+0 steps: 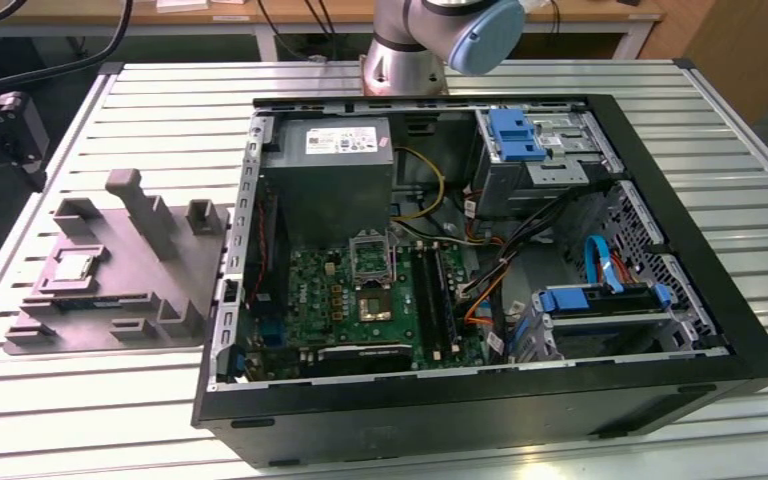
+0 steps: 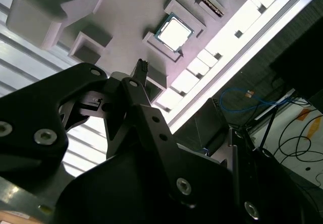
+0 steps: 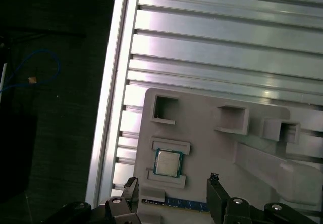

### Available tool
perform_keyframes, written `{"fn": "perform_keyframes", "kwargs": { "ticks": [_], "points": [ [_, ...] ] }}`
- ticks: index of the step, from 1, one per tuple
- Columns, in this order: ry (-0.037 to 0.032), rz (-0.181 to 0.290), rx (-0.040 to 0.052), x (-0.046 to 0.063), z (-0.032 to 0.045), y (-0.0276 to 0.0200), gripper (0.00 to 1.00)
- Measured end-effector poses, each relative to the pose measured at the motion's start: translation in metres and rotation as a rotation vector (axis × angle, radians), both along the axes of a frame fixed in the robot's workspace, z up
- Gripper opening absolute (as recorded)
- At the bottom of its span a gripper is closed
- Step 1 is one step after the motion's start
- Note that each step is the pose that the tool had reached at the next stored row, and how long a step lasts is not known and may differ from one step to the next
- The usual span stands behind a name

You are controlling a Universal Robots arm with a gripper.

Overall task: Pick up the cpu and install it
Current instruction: 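Pick up the cpu and move it towards the insertion slot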

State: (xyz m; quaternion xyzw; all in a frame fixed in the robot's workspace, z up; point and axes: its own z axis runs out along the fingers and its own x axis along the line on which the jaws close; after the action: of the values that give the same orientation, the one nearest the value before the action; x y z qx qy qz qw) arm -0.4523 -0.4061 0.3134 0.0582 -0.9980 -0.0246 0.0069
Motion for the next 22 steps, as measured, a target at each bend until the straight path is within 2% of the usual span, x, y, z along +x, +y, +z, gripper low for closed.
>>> {"fn": "perform_keyframes", "kwargs": {
  "ticks": [11, 22],
  "points": [
    [0.0000, -0.001, 0.0000, 0.000, -0.0066, 0.0000, 0.65],
    [-0.0001, -0.001, 0.0000, 0.000, -0.0205, -0.0003, 0.65]
  ]
}}
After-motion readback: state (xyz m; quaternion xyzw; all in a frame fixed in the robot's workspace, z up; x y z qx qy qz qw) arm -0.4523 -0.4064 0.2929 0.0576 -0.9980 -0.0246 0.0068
